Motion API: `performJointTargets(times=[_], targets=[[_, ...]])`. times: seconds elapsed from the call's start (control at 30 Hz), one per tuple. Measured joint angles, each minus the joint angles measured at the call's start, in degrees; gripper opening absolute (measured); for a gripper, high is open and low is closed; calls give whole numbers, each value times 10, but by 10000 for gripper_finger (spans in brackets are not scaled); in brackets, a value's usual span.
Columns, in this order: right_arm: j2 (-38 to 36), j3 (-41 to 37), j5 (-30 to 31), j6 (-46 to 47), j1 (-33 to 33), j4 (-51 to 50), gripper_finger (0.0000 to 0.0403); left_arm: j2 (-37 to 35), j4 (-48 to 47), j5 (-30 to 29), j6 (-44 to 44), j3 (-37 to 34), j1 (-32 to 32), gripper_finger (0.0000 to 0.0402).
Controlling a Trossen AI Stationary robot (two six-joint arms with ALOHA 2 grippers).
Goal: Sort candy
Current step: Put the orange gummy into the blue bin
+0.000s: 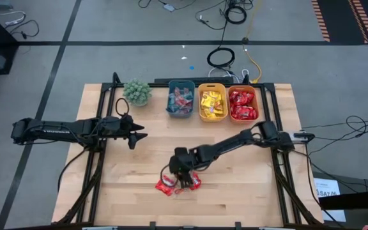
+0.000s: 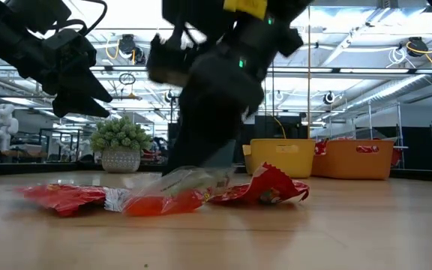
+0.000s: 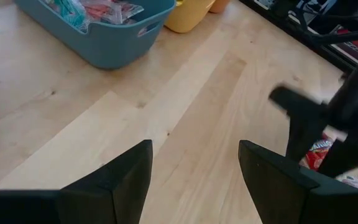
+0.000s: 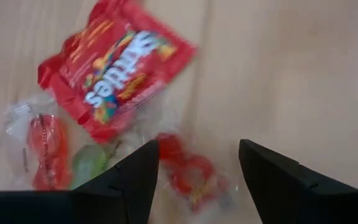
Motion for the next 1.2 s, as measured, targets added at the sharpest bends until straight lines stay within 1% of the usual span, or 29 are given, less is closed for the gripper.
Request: performJointTargets(times=[0.1, 0.17, 0.2, 0.27, 0.37, 0.4, 0.43, 0.53, 0.67, 0.8, 0.9, 0.97, 1.07, 1.2], targets=[[27, 2, 6, 18, 10, 10, 208, 0, 0, 0, 0, 0, 0, 247], [37, 3, 6, 48, 11, 7, 190, 0, -1, 2, 0, 0, 0, 247], [39, 3, 8, 60, 11, 4, 174, 0, -1, 4, 0, 0, 0, 247], [39, 3, 13, 74, 10, 2, 128, 0, -1, 5, 0, 0, 0, 247], [24, 2, 11, 86, 2, -10, 41, 0, -1, 6, 0, 0, 0, 247], [16, 1, 5, 90, -3, -14, 24, 0, -1, 6, 0, 0, 0, 247], [8, 0, 1, 95, -8, -23, 16, 0, -1, 6, 0, 0, 0, 247], [-28, -3, 32, 115, -31, -45, 23, 0, 0, 6, 0, 0, 0, 247], [-92, -2, 115, 120, -84, -59, 19, 0, 1, 6, 0, 0, 0, 247], [-135, -1, 174, 133, -137, -54, 12, 0, 1, 6, 0, 0, 0, 247], [-158, -1, 209, 146, -185, -24, 16, 0, 1, 6, 0, 0, 0, 247], [-163, 0, 216, 146, -216, 9, 25, 0, 1, 6, 0, 0, 0, 247], [-156, 0, 211, 148, -255, 34, 44, 0, 1, 4, 0, 0, 0, 247], [-153, -1, 197, 148, -301, 19, 81, 0, 1, 2, 0, 0, 0, 247]])
